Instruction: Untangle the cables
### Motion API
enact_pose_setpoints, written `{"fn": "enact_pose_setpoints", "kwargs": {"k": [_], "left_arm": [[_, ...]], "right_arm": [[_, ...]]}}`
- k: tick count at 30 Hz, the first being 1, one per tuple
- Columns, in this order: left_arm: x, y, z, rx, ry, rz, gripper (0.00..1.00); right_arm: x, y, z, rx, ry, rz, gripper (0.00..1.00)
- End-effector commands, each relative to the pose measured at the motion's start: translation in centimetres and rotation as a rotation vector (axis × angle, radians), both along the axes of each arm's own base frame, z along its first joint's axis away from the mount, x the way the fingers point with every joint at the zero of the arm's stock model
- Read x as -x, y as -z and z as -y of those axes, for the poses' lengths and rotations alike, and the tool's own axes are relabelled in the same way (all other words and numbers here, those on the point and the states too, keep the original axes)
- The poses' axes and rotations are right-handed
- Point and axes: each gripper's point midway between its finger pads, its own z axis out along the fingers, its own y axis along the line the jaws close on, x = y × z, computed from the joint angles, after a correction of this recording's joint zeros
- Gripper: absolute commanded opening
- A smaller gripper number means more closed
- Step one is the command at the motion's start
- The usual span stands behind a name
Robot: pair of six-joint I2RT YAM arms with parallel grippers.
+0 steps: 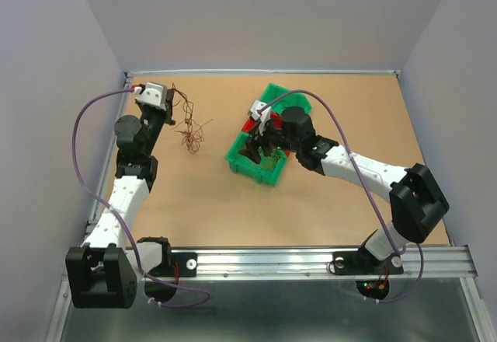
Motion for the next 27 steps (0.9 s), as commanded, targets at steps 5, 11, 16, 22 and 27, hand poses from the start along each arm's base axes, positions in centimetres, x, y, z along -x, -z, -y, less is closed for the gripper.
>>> {"fn": "enact_pose_setpoints", "kwargs": {"k": [5,11,16,22,27], "left_arm": [[3.6,-4.3,2.4,-0.004,0.113,0.114,0.00],[5.5,-5.1,3.1,-0.016,0.162,0.151,0.00],[7.3,-5.1,4.3,-0.058,0.240,0.196,0.00],[8.5,-5.5,4.9,-0.058,0.276,0.226,0.00],[8.6,-5.5,4.9,-0.050,0.277,0.224,0.00]], "right_arm": [[0.4,-5.1,-6.3,-0.254,-0.082,0.155,0.77],[-1.6,-3.9,-9.0,-0.295,-0.063,0.143,0.73],[-3.3,-3.3,-11.7,-0.287,0.019,0.183,0.71],[-4.2,-2.8,-12.7,-0.323,0.056,0.173,0.52],[-3.7,-3.5,-13.2,-0.369,0.026,0.162,0.50]]}}
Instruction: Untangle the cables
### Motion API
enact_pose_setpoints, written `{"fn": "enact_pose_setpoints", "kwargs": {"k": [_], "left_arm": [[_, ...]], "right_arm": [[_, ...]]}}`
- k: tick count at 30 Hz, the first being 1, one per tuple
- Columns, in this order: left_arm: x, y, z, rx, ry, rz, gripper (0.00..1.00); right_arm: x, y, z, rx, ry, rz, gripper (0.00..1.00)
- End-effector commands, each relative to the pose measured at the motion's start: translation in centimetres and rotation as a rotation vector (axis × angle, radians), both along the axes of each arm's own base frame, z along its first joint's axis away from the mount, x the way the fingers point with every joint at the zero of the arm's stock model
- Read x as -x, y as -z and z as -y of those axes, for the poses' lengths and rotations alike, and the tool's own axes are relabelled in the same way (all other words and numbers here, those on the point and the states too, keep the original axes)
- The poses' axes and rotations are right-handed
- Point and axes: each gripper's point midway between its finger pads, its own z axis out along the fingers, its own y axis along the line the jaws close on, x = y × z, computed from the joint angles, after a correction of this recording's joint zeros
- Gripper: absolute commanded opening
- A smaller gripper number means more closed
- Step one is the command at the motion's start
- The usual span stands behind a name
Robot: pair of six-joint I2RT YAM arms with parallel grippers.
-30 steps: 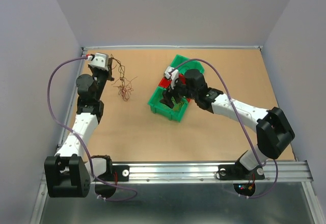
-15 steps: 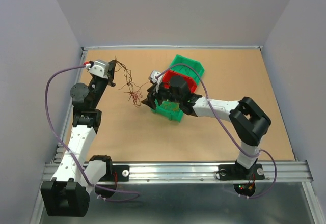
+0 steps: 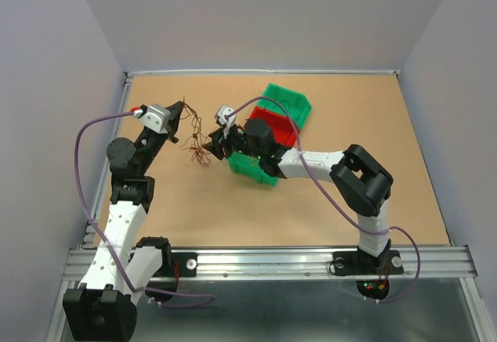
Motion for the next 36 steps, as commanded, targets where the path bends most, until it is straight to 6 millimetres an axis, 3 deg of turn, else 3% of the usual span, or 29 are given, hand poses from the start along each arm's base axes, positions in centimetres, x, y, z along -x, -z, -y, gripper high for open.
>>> {"fn": "enact_pose_setpoints", "kwargs": {"k": [1,3,4,6,9,12,14,15,18,19,21,22,23,24,25,26,27,28,31,35,36], "left_arm": [[1.3,-2.3,0.5,0.004,0.034,0.094,0.00],[1.4,-2.3,0.6,0.007,0.039,0.094,0.00],[1.5,-2.4,0.6,0.013,0.041,0.092,0.00],[1.8,-2.8,0.5,0.018,0.038,0.103,0.00],[1.7,-3.1,-0.2,0.038,-0.007,0.105,0.00],[0.0,-3.2,-3.2,0.122,-0.181,0.082,0.00],[-0.9,-3.2,-5.4,0.184,-0.299,0.066,0.00],[-1.6,-2.7,-6.5,0.210,-0.356,0.049,0.00],[-2.9,-1.9,-7.6,0.247,-0.403,0.011,0.00],[-3.3,-1.6,-8.0,0.261,-0.423,0.001,0.00],[-4.4,-0.7,-9.1,0.280,-0.459,-0.034,0.00],[-4.7,-0.6,-9.9,0.309,-0.475,-0.044,0.00],[-5.1,-0.3,-10.4,0.320,-0.483,-0.056,0.00],[-5.8,0.4,-11.7,0.342,-0.512,-0.081,0.00],[-6.2,0.8,-12.4,0.348,-0.522,-0.092,0.00],[-6.5,1.0,-13.0,0.364,-0.536,-0.097,0.00],[-7.1,1.7,-14.7,0.374,-0.576,-0.114,0.00],[-7.4,2.1,-15.1,0.399,-0.582,-0.128,0.00],[-8.4,3.3,-17.1,0.425,-0.630,-0.161,0.00],[-9.1,4.4,-19.0,0.462,-0.696,-0.173,0.00],[-9.0,4.7,-20.6,0.481,-0.747,-0.172,0.00]], "right_arm": [[-0.8,-5.2,-1.4,-0.146,-0.006,0.078,0.50],[-0.9,-5.4,-1.8,-0.167,-0.011,0.053,0.45],[-1.1,-5.1,-1.9,-0.164,-0.004,0.048,0.30],[-1.4,-5.0,-2.0,-0.167,0.012,0.043,0.22],[-1.4,-5.0,-1.8,-0.166,0.019,0.038,0.02],[-1.0,-6.7,-0.7,-0.178,0.036,0.062,0.01],[-0.8,-6.5,0.6,-0.167,0.080,0.060,0.00],[-0.8,-8.4,1.7,-0.191,0.118,0.083,0.01],[-0.4,-8.6,4.2,-0.182,0.185,0.090,0.01],[-0.3,-10.6,5.5,-0.216,0.227,0.103,0.00],[0.7,-10.6,7.3,-0.220,0.259,0.091,0.01],[1.7,-13.3,8.6,-0.273,0.261,0.107,0.01],[2.4,-13.8,9.4,-0.288,0.258,0.108,0.01],[3.2,-13.0,10.1,-0.283,0.251,0.085,0.01],[4.0,-13.7,10.7,-0.299,0.241,0.084,0.01],[5.0,-15.6,11.9,-0.339,0.238,0.104,0.01],[6.3,-15.2,12.3,-0.332,0.203,0.092,0.01],[7.3,-16.8,13.4,-0.364,0.193,0.120,0.01],[8.7,-17.9,15.9,-0.398,0.221,0.144,0.01],[8.3,-17.7,19.8,-0.415,0.379,0.157,0.01],[8.5,-18.9,21.8,-0.453,0.438,0.173,0.01]]}}
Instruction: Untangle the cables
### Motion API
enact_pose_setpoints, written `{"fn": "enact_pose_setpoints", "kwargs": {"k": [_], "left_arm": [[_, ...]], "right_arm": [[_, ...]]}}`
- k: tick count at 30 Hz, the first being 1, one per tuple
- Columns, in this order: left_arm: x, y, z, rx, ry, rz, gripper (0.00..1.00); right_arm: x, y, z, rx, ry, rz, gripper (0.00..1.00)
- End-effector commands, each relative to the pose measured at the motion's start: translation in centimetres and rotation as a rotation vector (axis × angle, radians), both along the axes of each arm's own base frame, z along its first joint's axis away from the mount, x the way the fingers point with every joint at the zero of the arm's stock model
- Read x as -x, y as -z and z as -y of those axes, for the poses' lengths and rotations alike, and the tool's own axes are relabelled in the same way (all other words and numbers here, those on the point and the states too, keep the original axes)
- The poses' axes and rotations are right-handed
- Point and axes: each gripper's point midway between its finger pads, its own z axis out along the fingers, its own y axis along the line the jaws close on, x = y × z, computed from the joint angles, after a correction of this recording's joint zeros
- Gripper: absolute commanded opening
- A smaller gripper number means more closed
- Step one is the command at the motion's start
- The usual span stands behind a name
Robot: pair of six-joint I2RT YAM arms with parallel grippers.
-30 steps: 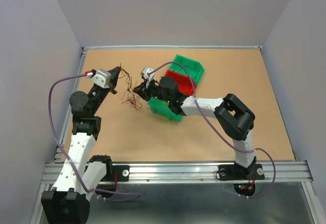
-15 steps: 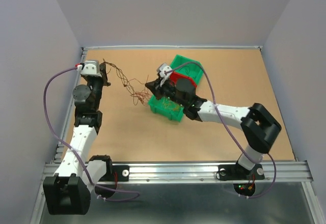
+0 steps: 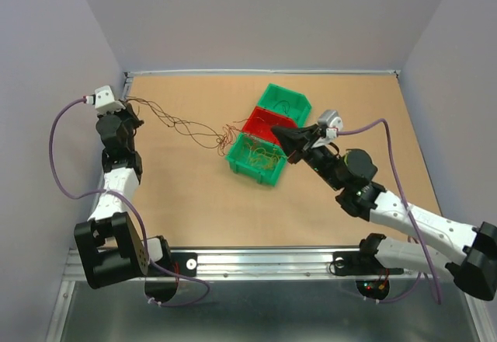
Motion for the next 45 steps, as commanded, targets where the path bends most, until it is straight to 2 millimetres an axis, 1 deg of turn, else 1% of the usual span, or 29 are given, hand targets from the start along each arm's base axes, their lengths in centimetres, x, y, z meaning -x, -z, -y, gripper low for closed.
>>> {"fn": "enact_pose_setpoints", "kwargs": {"k": [1,2,3,4,6,7,8,9,10,11,14,15,17,20,21,23,26,27,28,31,34,35,37,38,39,40,41,42,45], "left_arm": [[-0.3,-4.5,-2.6,0.037,-0.099,0.143,0.00],[-0.1,-4.5,-3.6,0.056,-0.118,0.152,0.00],[-0.1,-4.5,-4.0,0.064,-0.126,0.154,0.00],[0.1,-4.4,-4.8,0.071,-0.141,0.155,0.00],[0.2,-4.4,-5.3,0.086,-0.153,0.162,0.00],[0.2,-4.2,-5.6,0.091,-0.160,0.163,0.00],[0.3,-4.2,-6.0,0.096,-0.169,0.165,0.00],[0.2,-4.0,-6.2,0.109,-0.173,0.164,0.00],[0.2,-4.0,-6.3,0.115,-0.176,0.166,0.00],[0.2,-3.8,-6.5,0.118,-0.180,0.164,0.00],[0.2,-3.3,-7.5,0.141,-0.203,0.159,0.00],[0.1,-3.2,-7.6,0.145,-0.205,0.156,0.00],[0.2,-3.2,-7.9,0.153,-0.213,0.160,0.00],[0.3,-3.1,-8.3,0.157,-0.221,0.160,0.00],[0.1,-3.2,-7.7,0.155,-0.189,0.158,0.00],[0.0,-3.3,-7.4,0.155,-0.168,0.159,0.00],[0.2,-3.4,-7.3,0.154,-0.165,0.163,0.00],[0.2,-3.5,-7.2,0.154,-0.164,0.166,0.00],[0.2,-3.4,-7.5,0.152,-0.178,0.167,0.00],[0.4,-3.3,-8.2,0.169,-0.213,0.170,0.00],[0.5,-2.9,-9.2,0.188,-0.236,0.165,0.00],[0.6,-2.8,-9.5,0.200,-0.243,0.164,0.00],[0.7,-2.6,-10.2,0.212,-0.257,0.162,0.00],[0.7,-2.6,-10.4,0.218,-0.256,0.163,0.00],[0.7,-2.2,-10.6,0.235,-0.257,0.158,0.00],[0.7,-2.2,-11.0,0.244,-0.260,0.159,0.00],[0.8,-1.8,-11.7,0.272,-0.263,0.153,0.00],[0.8,-1.9,-12.2,0.281,-0.264,0.157,0.00],[1.1,-1.1,-13.6,0.320,-0.261,0.143,0.00]], "right_arm": [[-0.1,-0.2,4.5,-0.055,0.163,-0.015,0.01],[-0.3,0.5,5.8,-0.063,0.218,-0.032,0.00],[0.5,-0.6,7.5,-0.103,0.245,-0.015,0.00],[0.4,-0.8,9.1,-0.131,0.303,-0.022,0.01],[0.7,-0.2,11.3,-0.151,0.373,-0.033,0.01],[1.1,-1.0,13.6,-0.205,0.439,-0.032,0.01],[1.2,-0.8,14.7,-0.218,0.475,-0.037,0.01],[1.2,-0.1,15.6,-0.212,0.513,-0.047,0.01],[1.2,0.0,17.2,-0.241,0.574,-0.062,0.01],[2.0,-0.6,18.7,-0.285,0.597,-0.051,0.00],[2.8,-0.1,21.0,-0.340,0.649,-0.059,0.00],[3.7,-0.6,22.1,-0.386,0.647,-0.044,0.00],[4.6,-0.7,23.3,-0.430,0.644,-0.028,0.01],[5.0,-0.5,23.8,-0.444,0.645,-0.025,0.00],[5.0,-0.5,23.9,-0.443,0.645,-0.025,0.01],[4.8,-0.6,23.7,-0.432,0.651,-0.031,0.01],[3.8,0.0,22.6,-0.381,0.661,-0.053,0.00],[3.7,-0.3,22.7,-0.360,0.680,-0.046,0.01],[3.1,0.2,22.5,-0.337,0.705,-0.066,0.00],[2.7,0.4,23.2,-0.372,0.754,-0.091,0.00],[3.2,0.8,24.9,-0.432,0.804,-0.105,0.01],[3.7,0.8,26.1,-0.473,0.833,-0.113,0.01],[4.3,1.0,27.5,-0.516,0.865,-0.118,0.00],[4.5,1.6,28.1,-0.531,0.883,-0.124,0.01],[5.2,1.5,29.1,-0.580,0.885,-0.117,0.01],[5.7,1.3,29.8,-0.626,0.885,-0.109,0.00],[5.8,2.1,30.2,-0.635,0.896,-0.112,0.00],[6.7,1.8,31.4,-0.701,0.894,-0.099,0.00],[7.2,2.6,32.8,-0.745,0.944,-0.120,0.00]]}}
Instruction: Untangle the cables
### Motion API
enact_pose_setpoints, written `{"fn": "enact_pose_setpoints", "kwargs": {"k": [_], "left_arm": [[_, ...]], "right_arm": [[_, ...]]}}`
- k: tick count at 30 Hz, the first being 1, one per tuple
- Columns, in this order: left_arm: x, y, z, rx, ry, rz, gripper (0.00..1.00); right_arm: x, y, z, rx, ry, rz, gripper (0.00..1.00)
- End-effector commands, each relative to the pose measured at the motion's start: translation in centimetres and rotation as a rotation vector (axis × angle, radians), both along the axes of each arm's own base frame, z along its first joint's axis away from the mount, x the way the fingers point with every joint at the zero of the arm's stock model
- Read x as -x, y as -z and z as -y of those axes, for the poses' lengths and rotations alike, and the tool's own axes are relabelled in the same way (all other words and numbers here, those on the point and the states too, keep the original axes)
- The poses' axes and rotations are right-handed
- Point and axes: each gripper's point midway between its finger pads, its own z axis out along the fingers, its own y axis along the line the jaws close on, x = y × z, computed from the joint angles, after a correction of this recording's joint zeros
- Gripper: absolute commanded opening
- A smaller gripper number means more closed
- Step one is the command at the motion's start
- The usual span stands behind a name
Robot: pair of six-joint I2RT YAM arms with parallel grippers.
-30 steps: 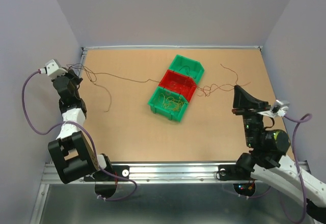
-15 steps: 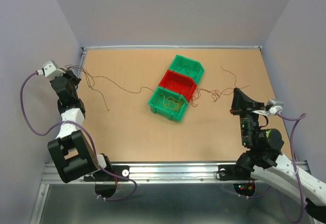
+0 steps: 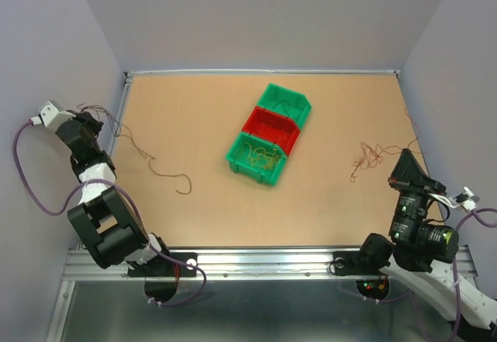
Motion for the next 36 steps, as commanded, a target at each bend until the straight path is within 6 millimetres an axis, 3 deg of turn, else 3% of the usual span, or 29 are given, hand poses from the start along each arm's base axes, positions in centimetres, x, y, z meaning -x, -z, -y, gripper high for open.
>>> {"fn": "enact_pose_setpoints", "kwargs": {"k": [1,3,5,8,11,12,13,14,16,17,18,19,20,23,28,30,31,32,33,34,35,36], "left_arm": [[-0.4,-2.5,-1.4,0.041,0.033,0.088,0.00],[-0.6,-2.4,-1.2,0.038,0.061,0.092,0.00],[-1.0,-2.7,0.5,0.025,0.159,0.102,0.00],[-0.9,-5.2,3.5,-0.048,0.253,0.142,0.00],[-0.3,-6.5,5.8,-0.116,0.292,0.162,0.00],[0.4,-8.5,7.0,-0.165,0.306,0.208,0.00],[0.5,-8.4,8.8,-0.178,0.342,0.212,0.00],[0.8,-9.1,9.6,-0.218,0.352,0.229,0.00],[2.0,-10.8,11.9,-0.283,0.382,0.268,0.00],[2.7,-12.1,13.4,-0.336,0.394,0.297,0.00],[3.2,-12.4,14.2,-0.356,0.400,0.308,0.00],[3.6,-13.0,14.9,-0.375,0.411,0.323,0.00],[4.0,-13.5,15.7,-0.393,0.424,0.339,0.00],[5.8,-15.0,16.9,-0.444,0.438,0.385,0.00],[7.8,-16.6,19.2,-0.515,0.521,0.442,0.00],[8.4,-16.9,20.3,-0.545,0.573,0.461,0.00],[8.7,-16.8,21.2,-0.561,0.621,0.465,0.00],[8.9,-17.0,21.6,-0.572,0.644,0.471,0.00],[9.1,-17.1,22.1,-0.577,0.668,0.476,0.00],[9.4,-17.1,22.9,-0.585,0.711,0.480,0.00],[9.5,-17.1,23.1,-0.587,0.727,0.481,0.00],[9.9,-17.2,23.6,-0.590,0.747,0.489,0.00]], "right_arm": [[0.4,1.5,2.2,-0.086,0.091,-0.038,0.01],[0.3,0.8,1.3,-0.046,0.053,-0.003,0.01],[-0.1,-0.3,-0.6,0.035,-0.009,0.044,0.01],[-1.2,-1.1,-3.7,0.166,-0.083,0.037,0.01],[-2.1,-2.2,-7.0,0.290,-0.179,0.006,0.01],[-2.9,-2.2,-10.3,0.391,-0.272,0.000,0.01],[-3.3,-1.4,-12.3,0.465,-0.343,-0.029,0.01],[-2.5,-3.1,-15.3,0.542,-0.476,0.038,0.01],[-2.7,-1.1,-20.4,0.687,-0.653,0.014,0.01],[-0.7,-2.1,-23.4,0.751,-0.820,0.106,0.01],[-0.4,-0.5,-26.0,0.816,-0.939,0.092,0.01],[0.7,-0.4,-27.5,0.847,-1.030,0.127,0.01],[3.1,-0.9,-29.2,0.877,-1.183,0.211,0.01],[5.0,0.7,-32.3,0.898,-1.413,0.227,0.01],[4.1,2.6,-35.2,0.942,-1.519,0.166,0.01],[3.6,5.6,-36.5,1.010,-1.578,0.096,0.01],[3.4,5.7,-37.0,1.060,-1.577,0.123,0.01],[3.7,8.1,-37.8,1.102,-1.628,0.065,0.01],[3.9,8.9,-38.2,1.137,-1.638,0.062,0.07],[3.6,9.6,-38.6,1.184,-1.624,0.066,0.40],[3.3,10.3,-39.0,1.201,-1.616,0.047,0.58],[2.3,10.3,-39.8,1.211,-1.571,0.017,0.68]]}}
